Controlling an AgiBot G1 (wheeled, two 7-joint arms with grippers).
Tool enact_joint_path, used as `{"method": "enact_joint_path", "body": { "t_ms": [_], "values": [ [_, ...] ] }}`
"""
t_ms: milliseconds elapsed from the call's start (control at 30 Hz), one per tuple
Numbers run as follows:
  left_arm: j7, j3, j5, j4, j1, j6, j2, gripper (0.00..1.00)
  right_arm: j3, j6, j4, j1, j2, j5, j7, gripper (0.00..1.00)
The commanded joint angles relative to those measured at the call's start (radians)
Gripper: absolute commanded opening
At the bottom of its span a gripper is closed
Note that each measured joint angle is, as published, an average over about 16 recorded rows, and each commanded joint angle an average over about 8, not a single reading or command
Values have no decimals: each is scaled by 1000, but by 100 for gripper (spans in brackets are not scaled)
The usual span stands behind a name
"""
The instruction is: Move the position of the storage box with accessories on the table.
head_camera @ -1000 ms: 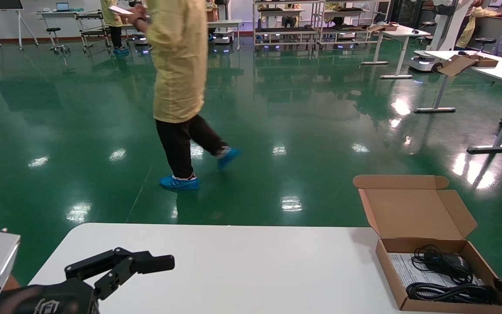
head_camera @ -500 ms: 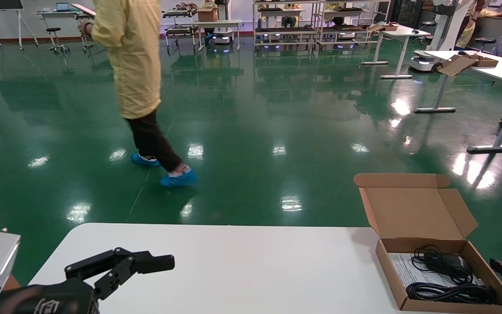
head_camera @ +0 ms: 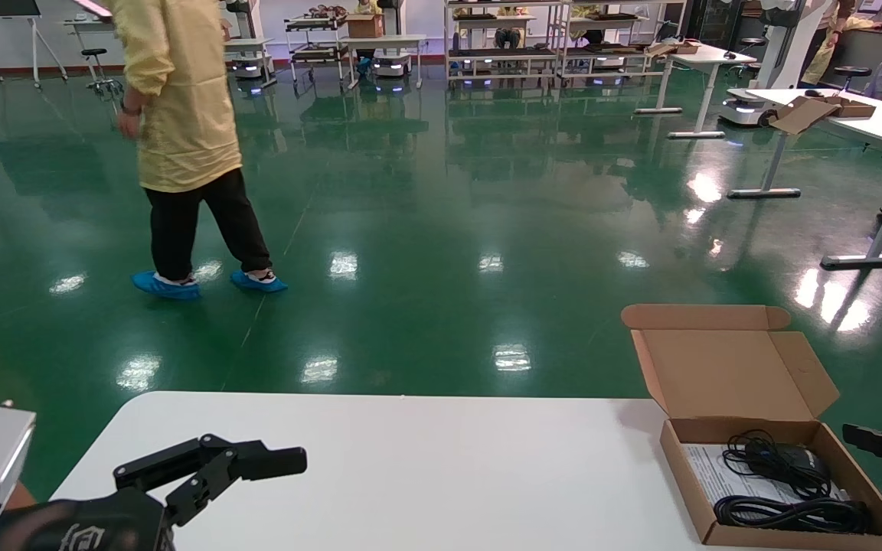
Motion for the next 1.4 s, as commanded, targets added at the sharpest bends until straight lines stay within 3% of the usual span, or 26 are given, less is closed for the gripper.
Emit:
{"method": "enact_joint_path", "body": {
  "t_ms": [33, 200, 367, 767, 1400],
  "values": [
    [0, 0, 0, 0, 0, 0, 0, 100, -4, -70, 9, 23, 20, -4, 8, 100],
    [0, 0, 0, 0, 0, 0, 0, 100, 19, -238, 20, 72, 60, 27, 48, 100],
    [0, 0, 0, 0, 0, 0, 0, 100, 42, -317, 26, 97, 76, 56, 64, 100],
    [0, 0, 0, 0, 0, 0, 0, 100, 54, -283, 62, 58, 68, 59, 48, 100],
    [0, 0, 0, 0, 0, 0, 0, 100, 241, -337, 434, -174, 78, 155, -21, 100]
  ]
}}
